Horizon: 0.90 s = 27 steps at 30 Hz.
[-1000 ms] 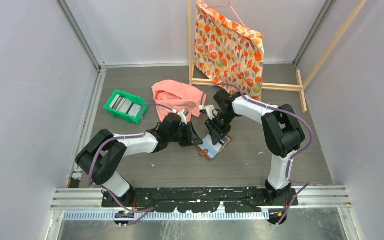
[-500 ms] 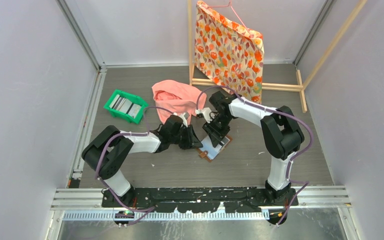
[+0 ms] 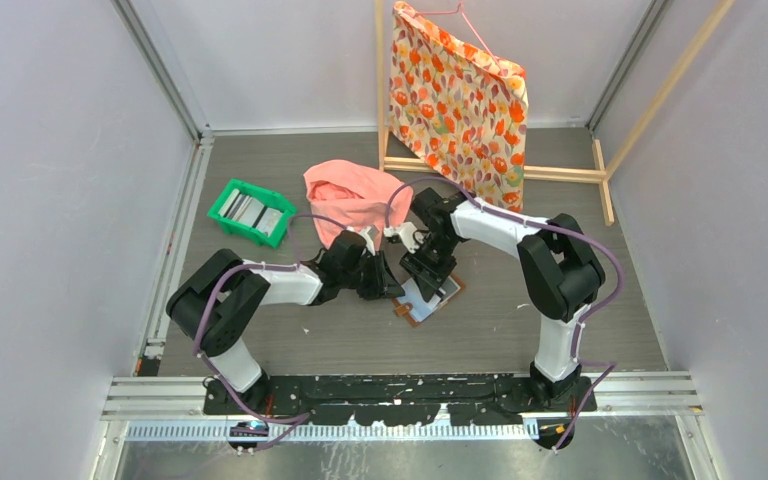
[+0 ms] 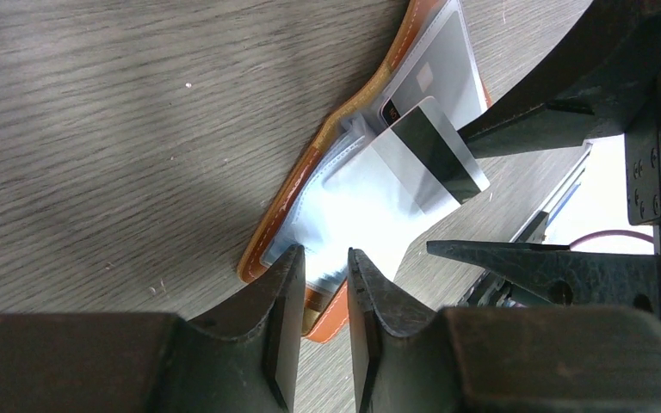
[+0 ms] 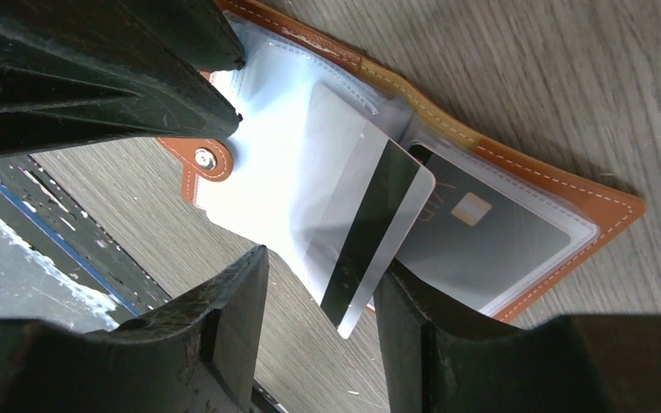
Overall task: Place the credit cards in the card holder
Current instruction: Insert the credit card into the card holder.
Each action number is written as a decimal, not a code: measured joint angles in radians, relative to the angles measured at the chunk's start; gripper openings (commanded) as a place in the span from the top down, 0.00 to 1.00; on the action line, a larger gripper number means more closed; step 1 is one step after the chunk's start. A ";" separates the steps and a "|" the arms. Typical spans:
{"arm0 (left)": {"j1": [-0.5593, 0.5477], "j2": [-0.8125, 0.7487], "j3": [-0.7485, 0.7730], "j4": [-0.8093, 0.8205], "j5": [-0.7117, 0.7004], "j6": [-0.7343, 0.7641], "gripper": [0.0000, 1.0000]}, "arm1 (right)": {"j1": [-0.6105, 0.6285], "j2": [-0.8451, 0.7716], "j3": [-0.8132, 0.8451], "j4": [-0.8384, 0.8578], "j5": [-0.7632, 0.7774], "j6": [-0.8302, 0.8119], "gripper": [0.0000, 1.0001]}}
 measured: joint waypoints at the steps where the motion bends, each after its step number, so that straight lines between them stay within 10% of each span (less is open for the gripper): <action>1: 0.000 0.000 0.000 0.000 0.000 0.000 0.74 | 0.000 0.000 0.000 0.000 0.000 0.000 0.46; 27: 0.000 0.000 -0.012 0.023 0.001 -0.001 0.74 | -0.034 0.000 0.000 -0.008 -0.014 -0.001 0.46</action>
